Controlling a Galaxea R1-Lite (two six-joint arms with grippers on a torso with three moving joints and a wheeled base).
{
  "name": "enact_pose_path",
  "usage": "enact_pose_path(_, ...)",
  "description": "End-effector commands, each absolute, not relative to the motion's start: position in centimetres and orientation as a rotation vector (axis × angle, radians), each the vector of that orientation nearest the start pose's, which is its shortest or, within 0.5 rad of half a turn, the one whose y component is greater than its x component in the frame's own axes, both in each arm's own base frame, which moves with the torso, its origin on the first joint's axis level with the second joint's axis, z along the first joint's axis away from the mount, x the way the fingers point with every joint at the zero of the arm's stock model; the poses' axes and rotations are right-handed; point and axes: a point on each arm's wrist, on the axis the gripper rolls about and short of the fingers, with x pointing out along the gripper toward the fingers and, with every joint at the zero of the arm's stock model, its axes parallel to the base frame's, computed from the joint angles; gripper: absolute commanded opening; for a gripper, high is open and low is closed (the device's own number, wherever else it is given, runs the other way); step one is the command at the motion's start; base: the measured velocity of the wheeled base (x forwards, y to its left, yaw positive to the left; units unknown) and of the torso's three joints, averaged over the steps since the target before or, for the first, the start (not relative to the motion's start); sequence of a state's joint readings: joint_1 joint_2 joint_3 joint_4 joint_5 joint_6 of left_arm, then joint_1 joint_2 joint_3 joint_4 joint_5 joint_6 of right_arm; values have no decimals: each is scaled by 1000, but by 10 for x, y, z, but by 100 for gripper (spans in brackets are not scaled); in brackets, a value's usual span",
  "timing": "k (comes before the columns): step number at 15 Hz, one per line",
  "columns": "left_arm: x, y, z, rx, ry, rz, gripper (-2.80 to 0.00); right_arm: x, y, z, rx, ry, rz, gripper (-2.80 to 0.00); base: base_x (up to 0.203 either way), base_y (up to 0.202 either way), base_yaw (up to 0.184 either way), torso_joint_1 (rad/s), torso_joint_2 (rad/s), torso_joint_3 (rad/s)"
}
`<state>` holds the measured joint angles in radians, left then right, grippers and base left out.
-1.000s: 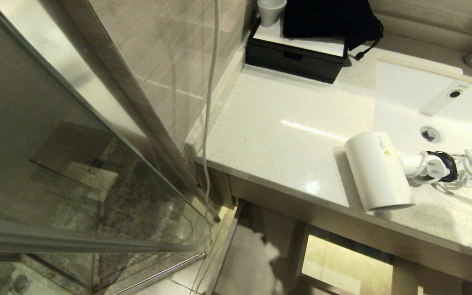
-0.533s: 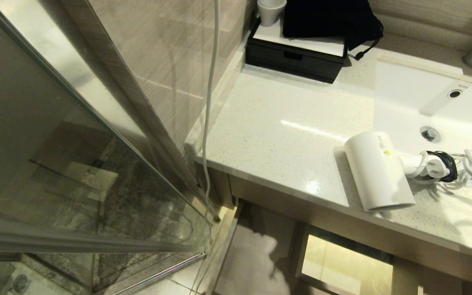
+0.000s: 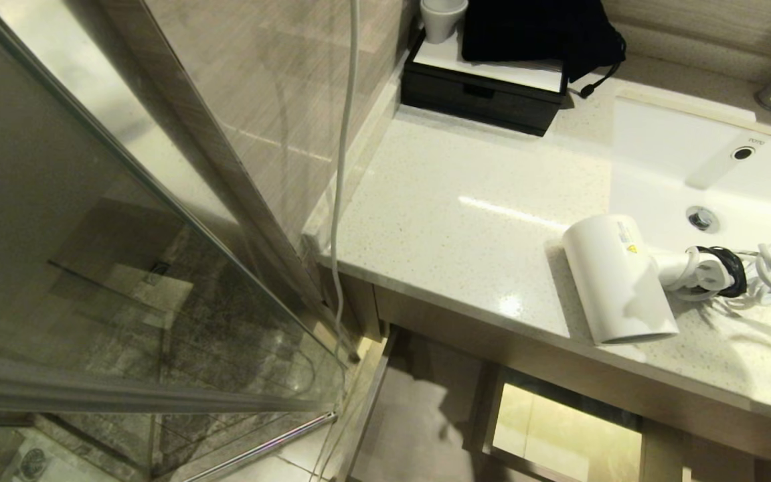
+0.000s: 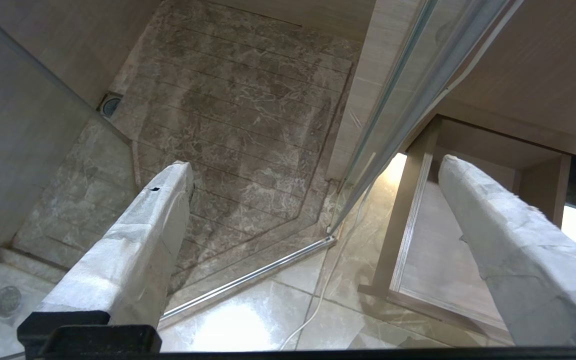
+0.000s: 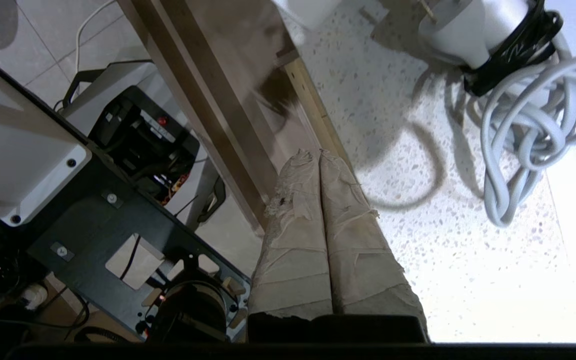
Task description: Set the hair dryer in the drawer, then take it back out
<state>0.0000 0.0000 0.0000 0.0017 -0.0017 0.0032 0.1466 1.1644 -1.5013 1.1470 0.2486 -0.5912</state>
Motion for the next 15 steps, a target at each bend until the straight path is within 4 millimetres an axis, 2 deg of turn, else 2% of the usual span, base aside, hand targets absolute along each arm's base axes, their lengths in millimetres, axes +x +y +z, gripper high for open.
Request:
enact_pose_path(1, -23, 0, 75, 3, 3, -2, 0, 99, 20, 330, -503, 690, 612, -280, 0, 0, 0, 0, 0, 0)
enact_pose_path(6, -23, 0, 75, 3, 2, -2, 0, 126, 25, 320, -510, 739, 643, -280, 0, 0, 0, 0, 0, 0)
enact_pose_path(11, -23, 0, 75, 3, 3, -2, 0, 134, 26, 323, -516, 691, 636, -280, 0, 0, 0, 0, 0, 0)
enact_pose_path(12, -23, 0, 75, 3, 2, -2, 0, 135, 25, 323, -515, 696, 635, -14, 0, 0, 0, 0, 0, 0)
enact_pose_path(13, -23, 0, 75, 3, 2, -2, 0, 133, 25, 321, -525, 701, 641, 0, 0, 0, 0, 0, 0, 0)
enact_pose_path(15, -23, 0, 75, 3, 3, -2, 0, 134, 25, 322, -558, 686, 647, 0, 0, 0, 0, 0, 0, 0)
